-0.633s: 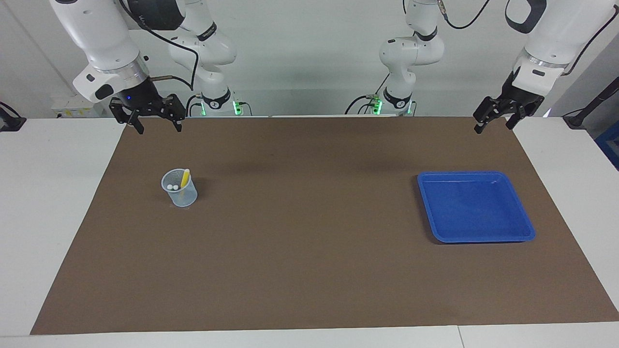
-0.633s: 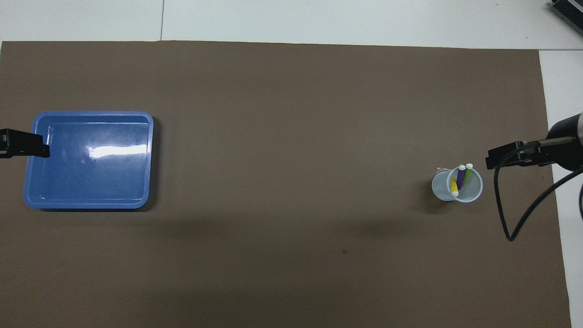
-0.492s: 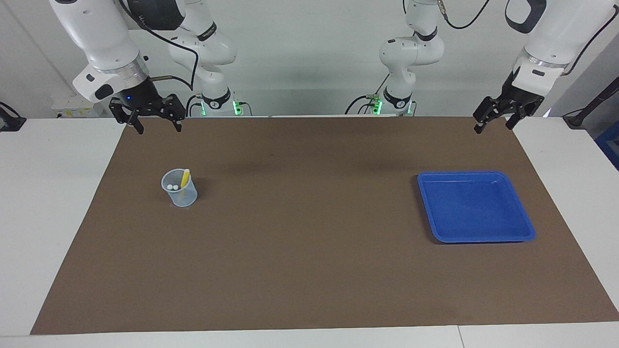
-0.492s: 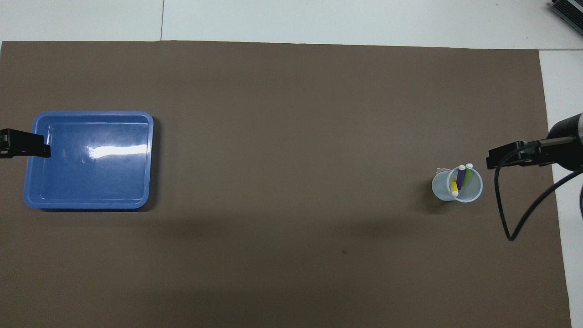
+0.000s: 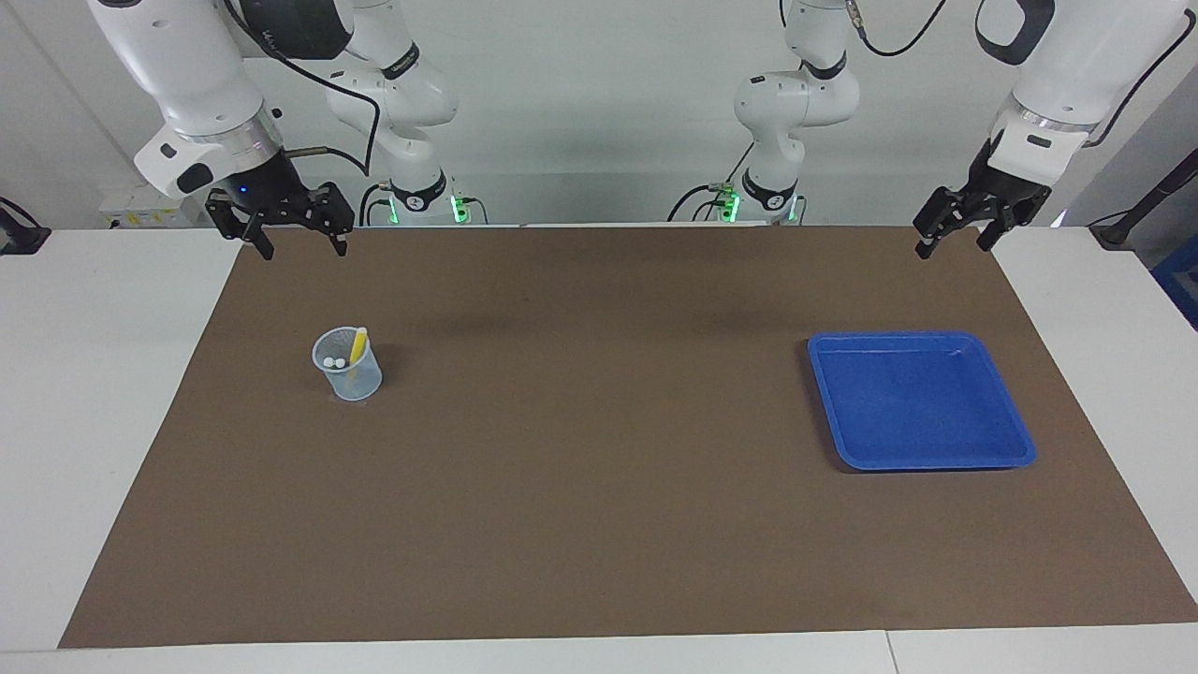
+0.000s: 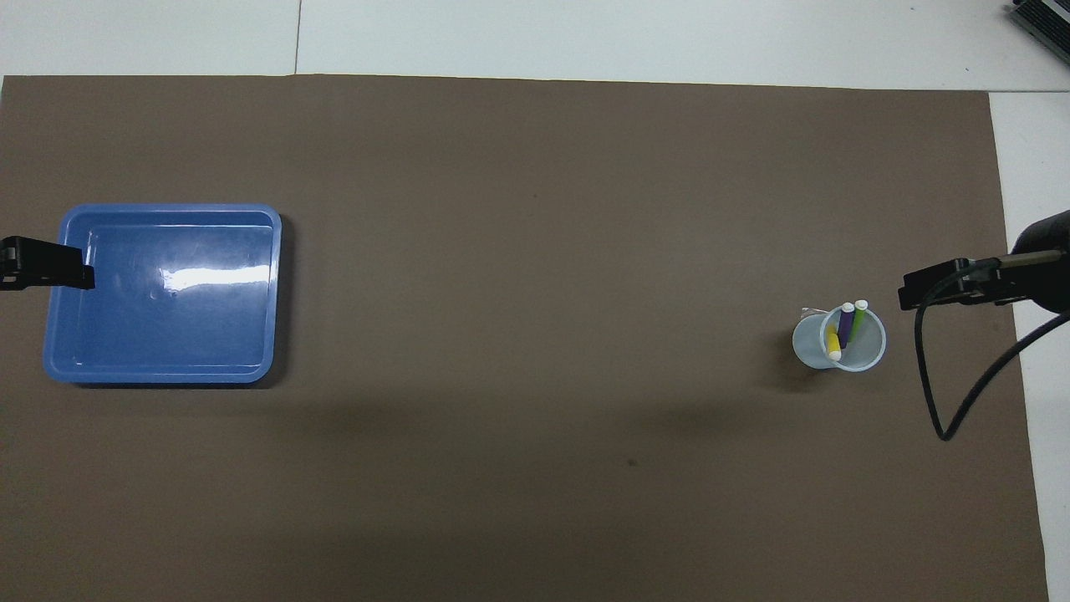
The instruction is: Right arm passes pens to left for tray arrangement
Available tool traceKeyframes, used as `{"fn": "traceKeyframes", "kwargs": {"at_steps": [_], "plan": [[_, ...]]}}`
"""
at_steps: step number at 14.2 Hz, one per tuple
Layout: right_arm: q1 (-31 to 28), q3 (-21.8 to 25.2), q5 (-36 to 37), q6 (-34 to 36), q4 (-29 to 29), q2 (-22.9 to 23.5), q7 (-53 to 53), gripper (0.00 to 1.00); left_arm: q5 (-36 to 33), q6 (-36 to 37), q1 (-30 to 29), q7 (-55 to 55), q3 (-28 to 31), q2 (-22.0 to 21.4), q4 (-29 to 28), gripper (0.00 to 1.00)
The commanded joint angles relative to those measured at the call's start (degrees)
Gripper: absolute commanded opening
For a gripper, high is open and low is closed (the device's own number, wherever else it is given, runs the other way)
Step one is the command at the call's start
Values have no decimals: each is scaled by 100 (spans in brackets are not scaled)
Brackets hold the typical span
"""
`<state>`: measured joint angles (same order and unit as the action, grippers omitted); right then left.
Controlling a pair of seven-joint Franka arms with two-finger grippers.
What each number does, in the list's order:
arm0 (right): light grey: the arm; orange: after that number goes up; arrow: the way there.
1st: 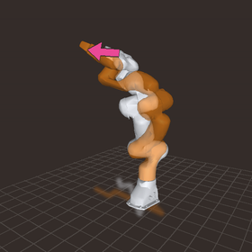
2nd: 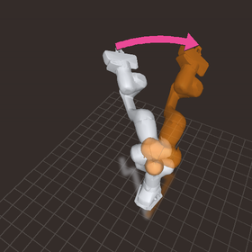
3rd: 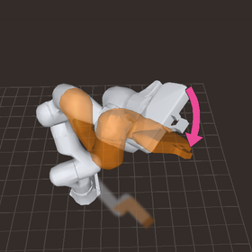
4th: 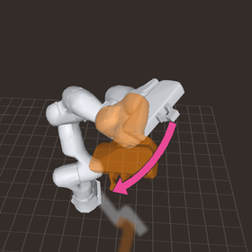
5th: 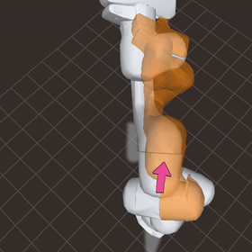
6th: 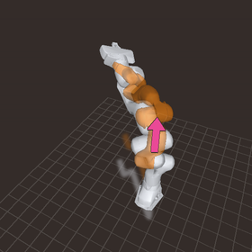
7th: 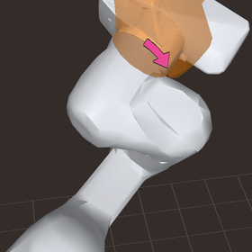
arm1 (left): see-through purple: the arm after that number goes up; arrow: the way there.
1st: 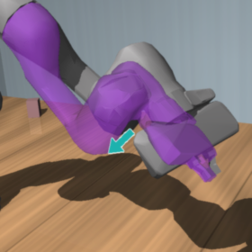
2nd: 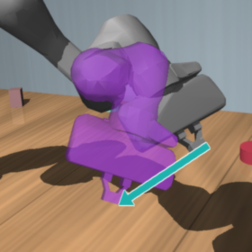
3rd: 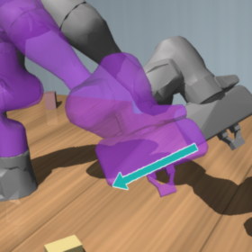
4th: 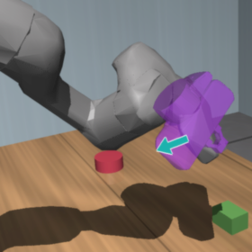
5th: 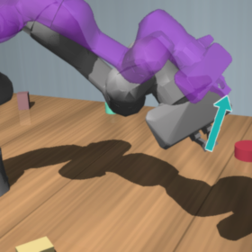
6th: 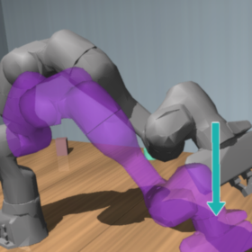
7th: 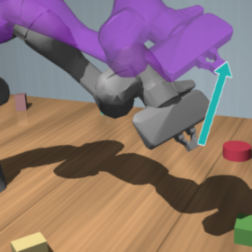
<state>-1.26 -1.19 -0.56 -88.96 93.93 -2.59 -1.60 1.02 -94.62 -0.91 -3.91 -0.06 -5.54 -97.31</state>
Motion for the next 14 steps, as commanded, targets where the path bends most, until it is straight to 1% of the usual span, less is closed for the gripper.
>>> {"fn": "traceKeyframes", "kwargs": {"at_steps": [1, 5, 8, 10, 11, 14], "plan": [[-50, 5, 22, -78, 29, -22, -103, 100, 39, 22, 47, 57, 24, -149, -148, 100], [-14, -4, -5, -25, 29, -22, -147, 100, 39, 146, 47, 48, 15, -167, -131, 100], [-14, -30, -5, 202, 38, -127, -174, 100, 39, 102, 47, 74, -3, -167, -131, 100], [-23, -39, -14, 230, 73, -198, -217, 100, 48, 119, 38, 75, -3, -184, -157, 100], [-15, -47, -14, 178, 134, -215, -279, 100, 48, 119, 21, 75, 15, -184, -166, 100], [3, -135, -14, -156, 468, -329, -901, 100, 48, 137, -23, 75, 15, -210, -201, 100]]}}
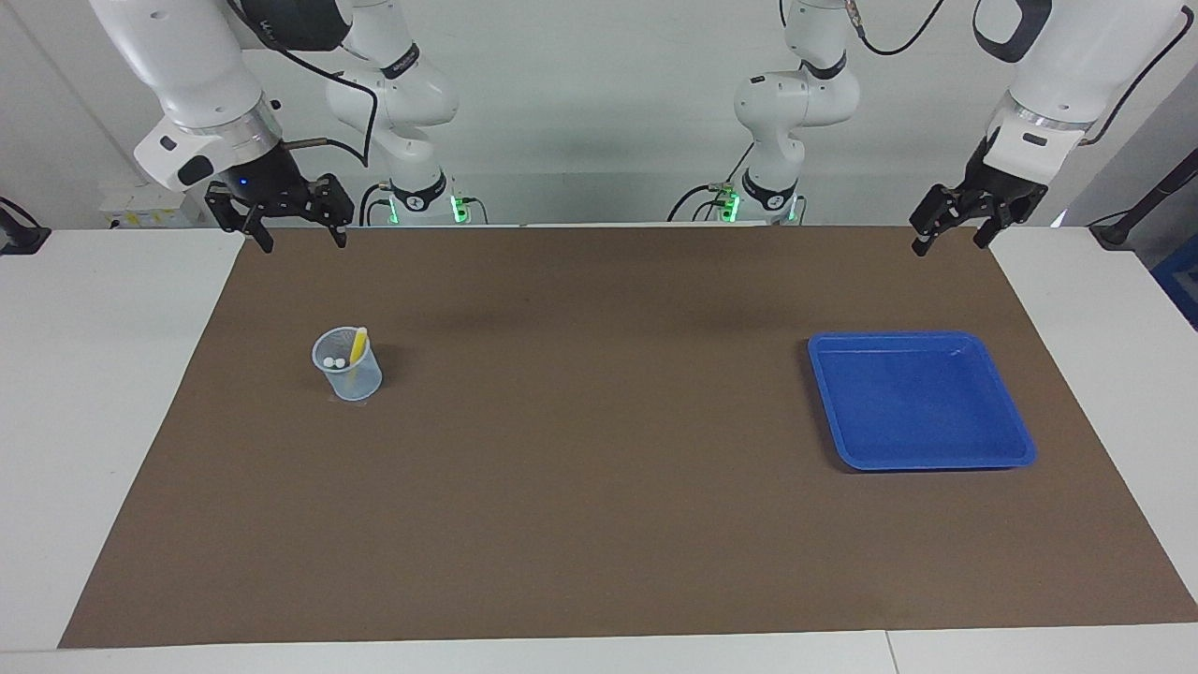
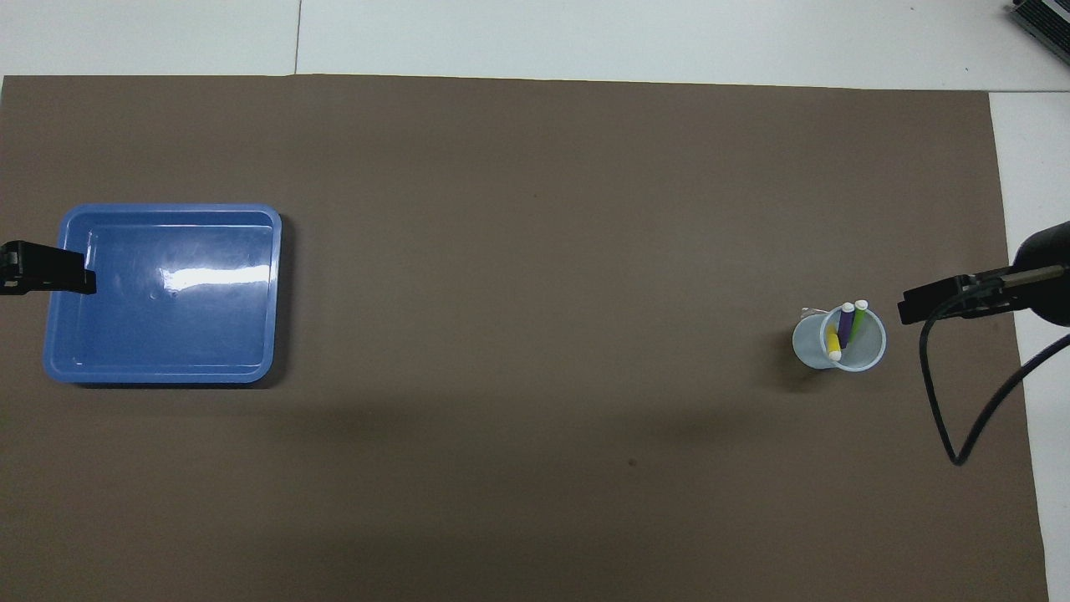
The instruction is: Right arm passes pens to left for tray arrangement
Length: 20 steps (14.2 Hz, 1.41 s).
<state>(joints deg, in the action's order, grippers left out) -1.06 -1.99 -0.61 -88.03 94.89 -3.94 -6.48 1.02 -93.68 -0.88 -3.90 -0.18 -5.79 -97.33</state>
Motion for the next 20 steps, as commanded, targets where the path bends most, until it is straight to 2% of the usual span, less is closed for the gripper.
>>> {"fn": "traceKeyframes", "kwargs": {"at_steps": [1, 6, 8, 9, 11, 14, 16, 19, 20], "plan": [[-17, -47, -9, -319, 441, -186, -477, 100, 65, 35, -35, 56, 35, -194, -216, 100], [61, -56, -1, -1259, 1249, -195, -513, 100, 153, 429, 44, -75, 9, -194, -173, 100], [88, -56, 8, -1479, 1627, -221, -416, 80, 739, 614, 44, -644, 26, -238, -216, 100], [97, -56, 8, -1663, 1811, -248, -337, 75, 1021, 649, 44, -1048, 9, -256, -234, 100], [115, -56, 26, -1770, 1997, -178, 109, 74, 1356, 702, 201, -1909, -26, -335, -365, 100], [71, -56, 43, -1875, 2191, -20, 838, 73, 1410, 658, 675, -3035, -44, -396, -480, 100], [53, -56, 52, -1954, 2270, 156, 1235, 68, 1812, 528, 800, -3799, -44, -545, -777, 100], [-131, -56, 96, -2174, 2288, 349, 1193, 63, 2760, -157, 765, -4960, -44, -905, -1532, 100], [-158, -47, 96, -2192, 2366, 350, 1158, 58, 2912, -315, 782, -5180, -44, -1002, -1718, 100]]}}
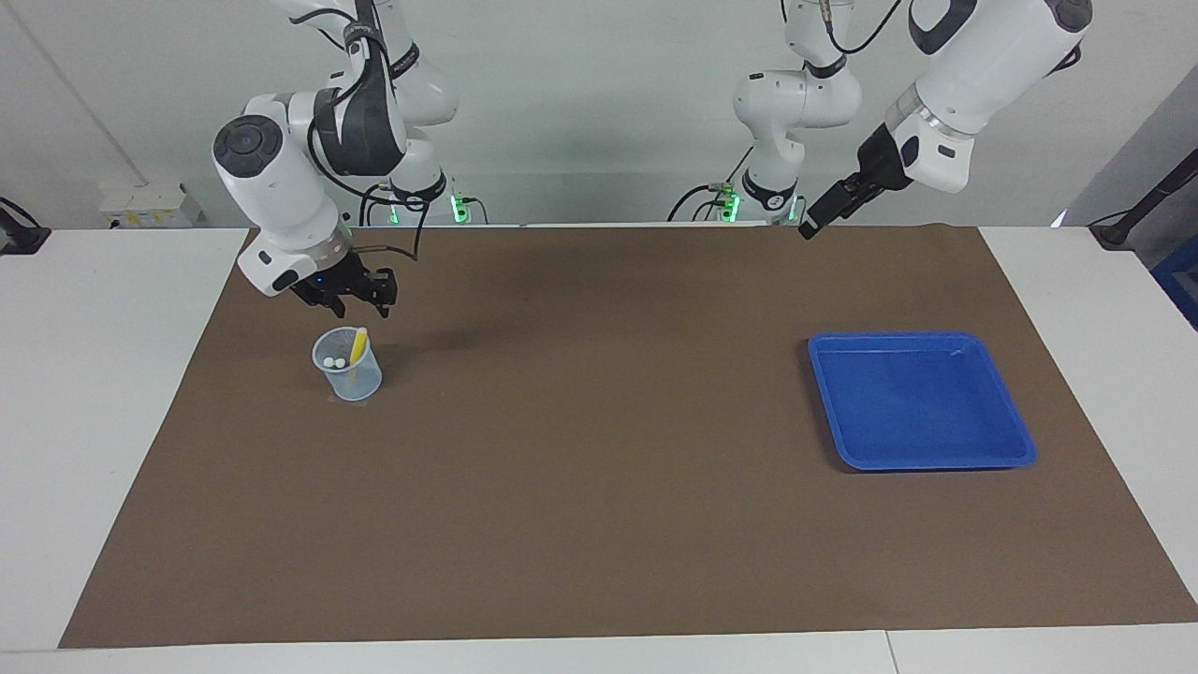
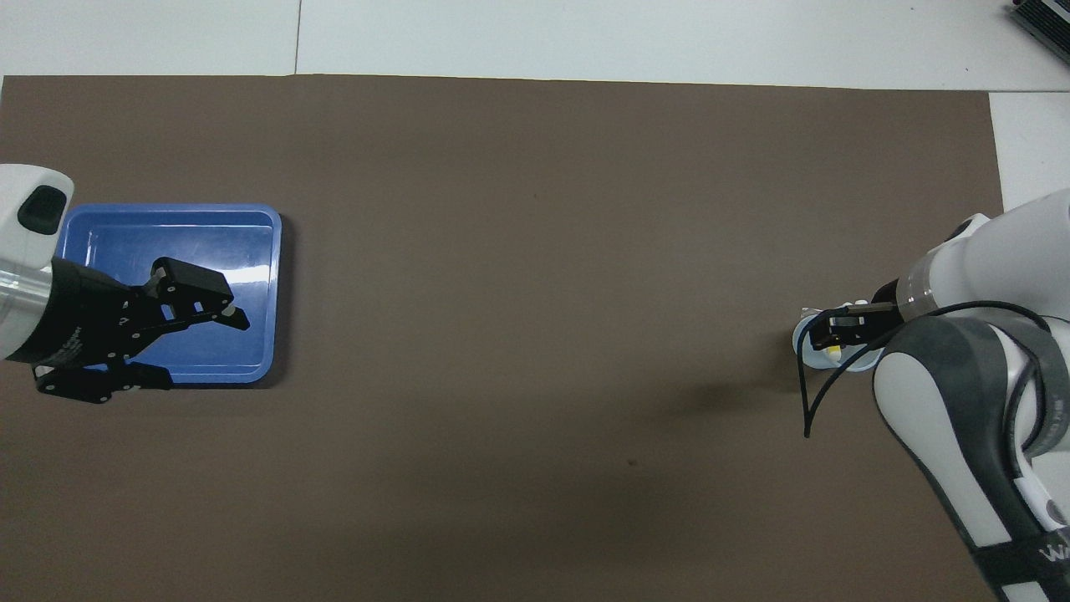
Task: Right arm passes pens to left for tray arrangement
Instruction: 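Grasp the yellow pen in the cup with the right gripper while the left gripper advances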
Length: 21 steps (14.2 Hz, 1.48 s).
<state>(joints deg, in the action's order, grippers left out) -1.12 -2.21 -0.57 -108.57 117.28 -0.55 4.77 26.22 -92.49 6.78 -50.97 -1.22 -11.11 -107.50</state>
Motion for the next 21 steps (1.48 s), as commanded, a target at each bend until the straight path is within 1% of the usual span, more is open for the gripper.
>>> {"fn": "traceKeyframes", "kwargs": {"at_steps": [1, 2, 4, 6, 7, 8, 10, 12, 13, 15, 16, 17, 18, 19, 20, 21], "plan": [[-161, -25, 92, -234, 232, 11, 33, 53, 505, -576, 34, -579, 52, -619, -954, 100], [-161, -25, 101, -400, 381, -15, 33, 51, 846, -638, 26, -580, 61, -742, -1174, 100], [-161, -25, 101, -594, 619, -42, 59, 50, 1208, -979, 25, -589, 61, -1049, -1718, 100], [-231, -25, 101, -595, 681, -16, 51, 50, 1534, -1314, 34, -624, 52, -1383, -2325, 100], [-240, -25, 110, -595, 734, -16, 42, 50, 1622, -1437, 43, -694, 34, -1489, -2545, 100], [-240, -25, 127, -586, 734, -24, 42, 50, 1858, -1578, 43, -764, 17, -1534, -2687, 100], [-240, -25, 241, -586, 734, -24, 33, 43, 2166, -1902, 43, -992, -167, -1526, -2820, 100], [-231, -25, 312, -595, 734, -16, 42, 39, 2474, -2324, 43, -1264, -465, -1517, -2951, 100], [-231, -25, 312, -595, 734, -16, 33, 36, 2527, -2561, 52, -1362, -588, -1517, -3030, 100], [-231, -25, 321, -595, 734, -16, 33, 29, 2677, -2730, 236, -1467, -625, -1508, -3066, 100], [-231, -25, 321, -595, 734, -16, 33, 28, 2712, -2861, 297, -1599, -634, -1491, -3066, 100], [-231, -34, 321, -595, 734, -16, 24, 23, 2713, -2958, 446, -1704, -634, -1473, -3066, 100], [-231, -25, 321, -578, 743, -24, 15, 16, 2713, -2985, 491, -1723, -634, -1473, -3066, 100], [-231, -25, 321, -569, 743, -24, -63, 4, 2704, -2977, 491, -1749, -634, -1455, -3049, 100], [-240, -34, 321, -551, 734, -24, -238, 0, 2678, -2994, 483, -1732, -651, -1446, -3023, 100], [-240, -25, 321, -542, 734, -24, -396, 0, 2669, -3020, 439, -1688, -660, -1446, -3022, 100]]}}
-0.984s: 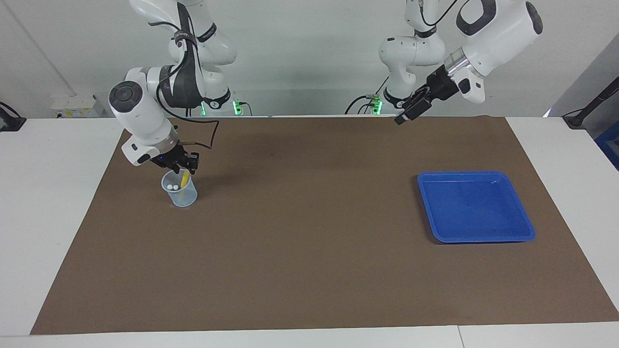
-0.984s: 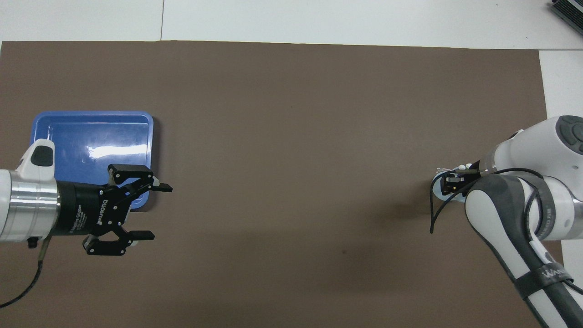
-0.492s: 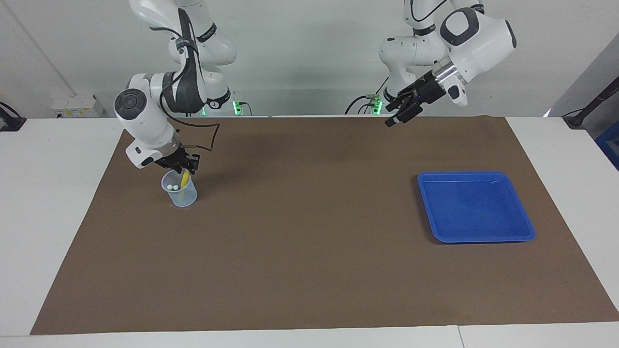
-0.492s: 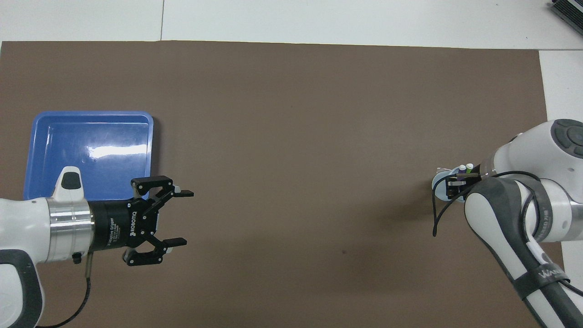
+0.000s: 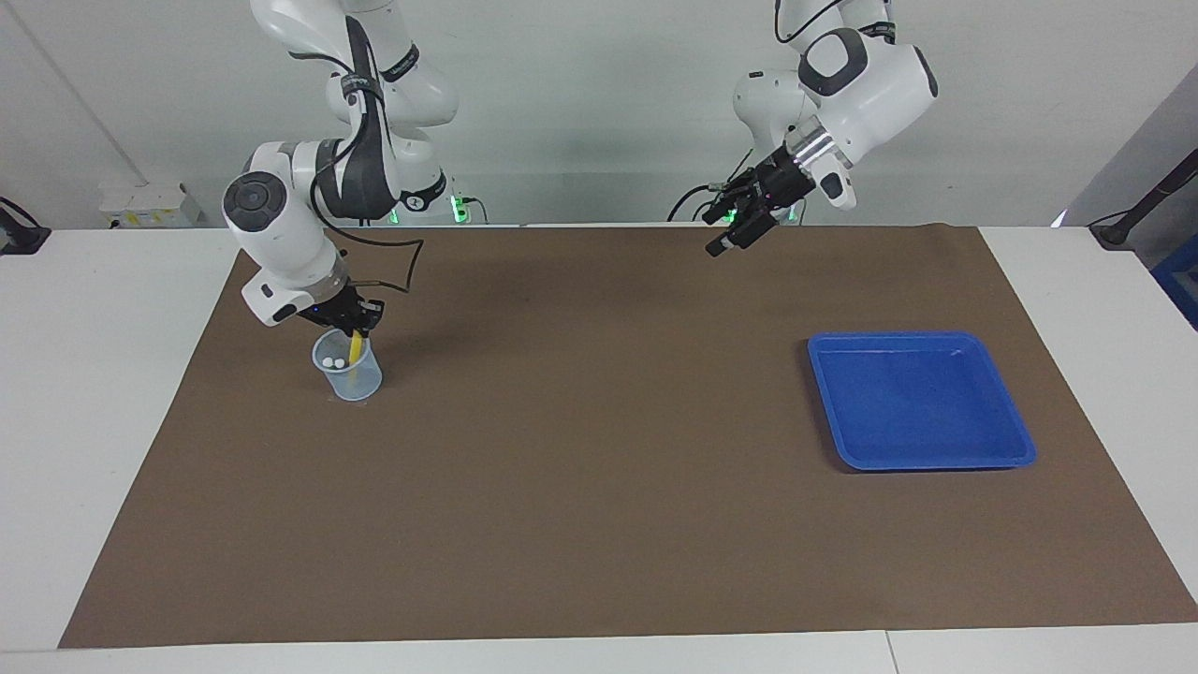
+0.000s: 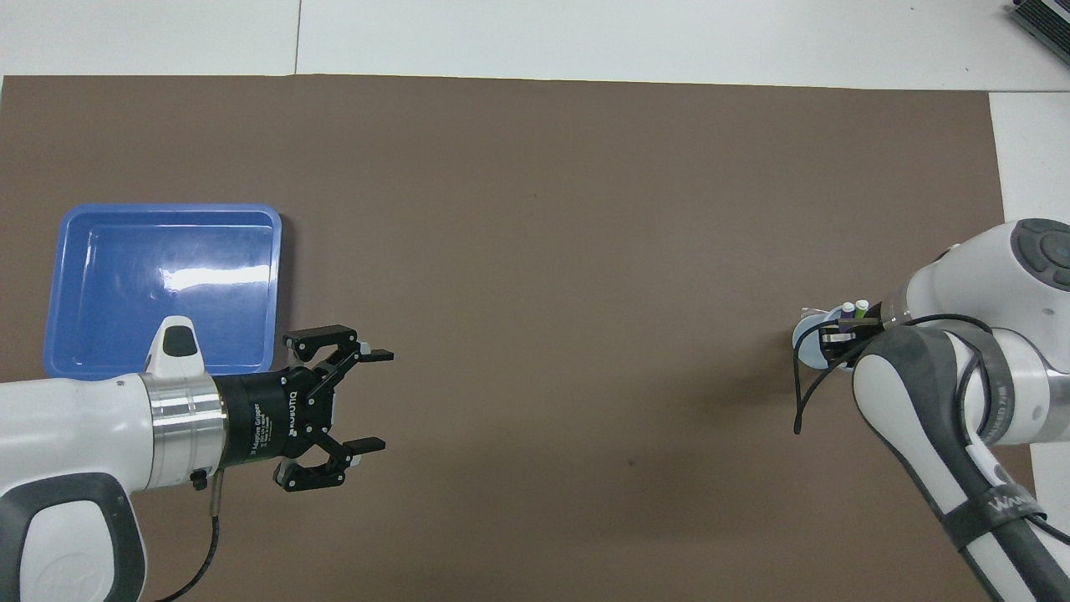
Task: Right arm passes pens to left for tray arrangement
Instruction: 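Grasp the yellow pen in the cup with the right gripper while the left gripper advances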
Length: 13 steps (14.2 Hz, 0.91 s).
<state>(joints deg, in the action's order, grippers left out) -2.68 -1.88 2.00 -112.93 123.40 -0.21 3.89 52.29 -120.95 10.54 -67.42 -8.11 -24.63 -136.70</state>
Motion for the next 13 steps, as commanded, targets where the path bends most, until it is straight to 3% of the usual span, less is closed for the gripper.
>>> {"fn": "traceKeyframes", "kwargs": {"at_steps": [1, 13], "plan": [[-93, -58, 63, -72, 96, -50, -406, 0, 62, -165, 45, -34, 29, -95, -94, 100], [-5, -76, 82, 2589, -2117, -76, -1162, 0, 27, 28, -413, 696, 47, -69, 142, 100]]}}
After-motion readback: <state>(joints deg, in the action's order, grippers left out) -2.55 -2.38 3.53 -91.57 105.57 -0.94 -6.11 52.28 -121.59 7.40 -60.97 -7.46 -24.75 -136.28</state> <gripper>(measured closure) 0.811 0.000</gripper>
